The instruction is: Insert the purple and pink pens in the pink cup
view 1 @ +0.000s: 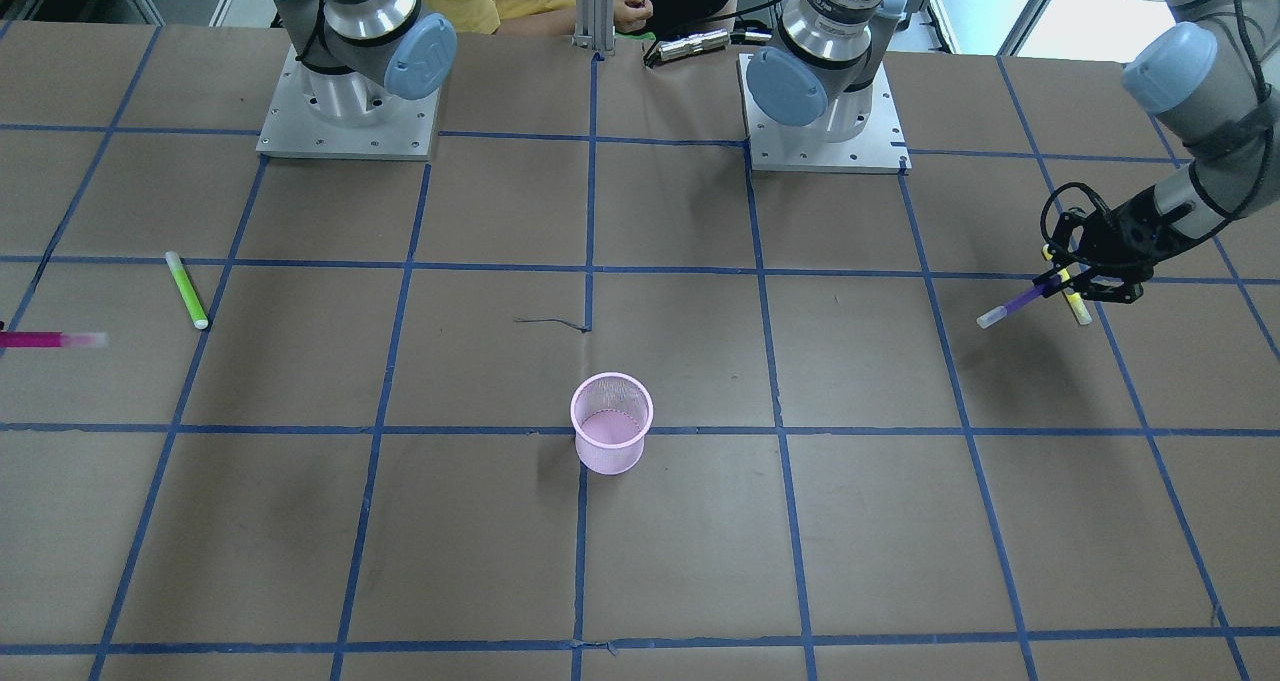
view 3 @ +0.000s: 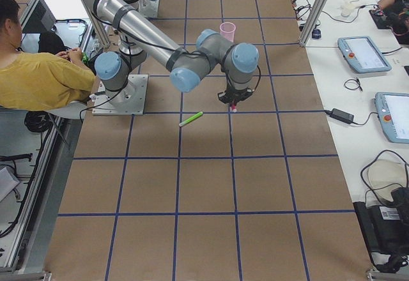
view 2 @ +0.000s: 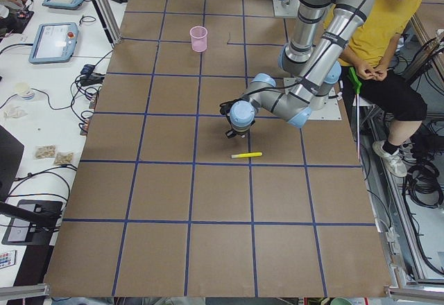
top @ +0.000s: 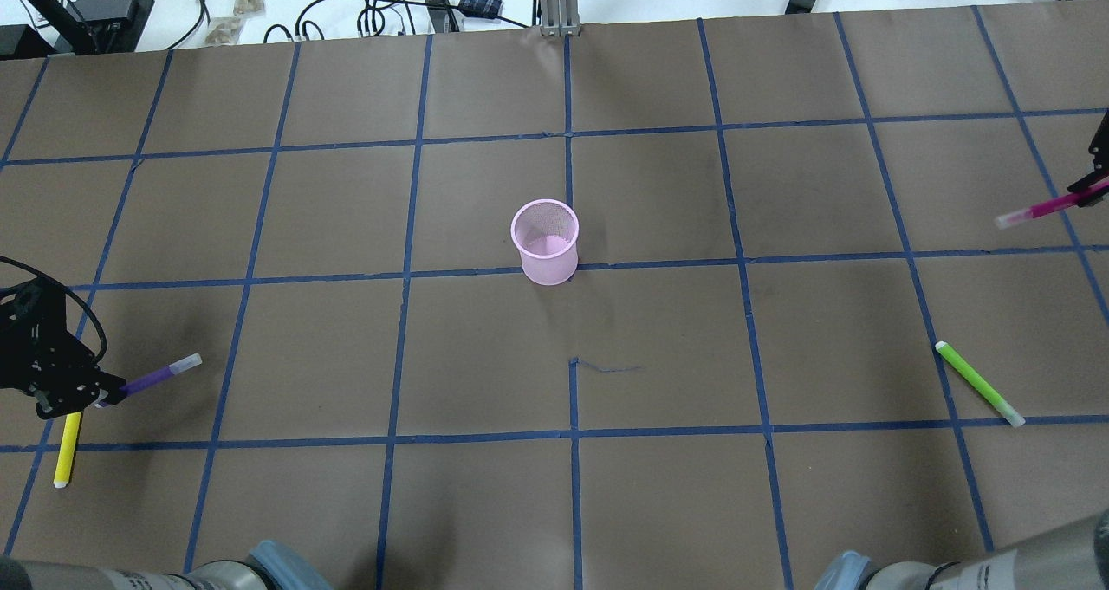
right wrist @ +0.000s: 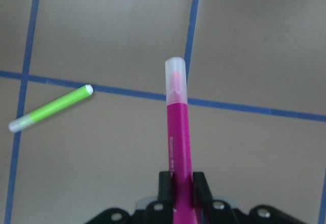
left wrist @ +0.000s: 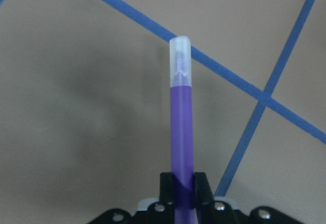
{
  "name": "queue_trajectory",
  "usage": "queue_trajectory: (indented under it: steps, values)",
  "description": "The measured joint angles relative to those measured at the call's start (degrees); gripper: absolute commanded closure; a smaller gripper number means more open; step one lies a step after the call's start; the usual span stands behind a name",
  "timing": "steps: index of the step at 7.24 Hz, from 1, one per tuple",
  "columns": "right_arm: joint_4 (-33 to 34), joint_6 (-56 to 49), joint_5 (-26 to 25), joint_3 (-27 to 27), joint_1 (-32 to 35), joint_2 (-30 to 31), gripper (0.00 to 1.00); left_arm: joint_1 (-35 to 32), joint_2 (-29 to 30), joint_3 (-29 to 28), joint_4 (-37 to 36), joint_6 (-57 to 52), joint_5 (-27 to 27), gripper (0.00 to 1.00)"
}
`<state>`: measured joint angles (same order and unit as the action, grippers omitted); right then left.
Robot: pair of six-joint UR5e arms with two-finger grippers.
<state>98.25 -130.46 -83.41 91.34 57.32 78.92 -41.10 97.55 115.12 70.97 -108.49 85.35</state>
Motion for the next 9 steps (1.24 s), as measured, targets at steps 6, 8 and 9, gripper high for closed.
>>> queue_trajectory:
  steps: [6, 8, 9]
  values:
    - [0.2, 43.4, -9.1, -3.5, 33.6, 2.4, 0.99, -13.3, -6.0, -9.9, 8.6, 14.1, 8.3, 1.0]
    - [2.9, 52.5, -9.9, -4.3, 40.2, 0.1, 0.98, -17.6, -6.9, -11.5, 9.3, 20.3, 12.5, 1.0]
    - [4.2, 57.0, -11.2, -5.0, 43.6, -1.5, 0.96, -20.7, -7.3, -12.3, 9.4, 23.3, 15.1, 1.0]
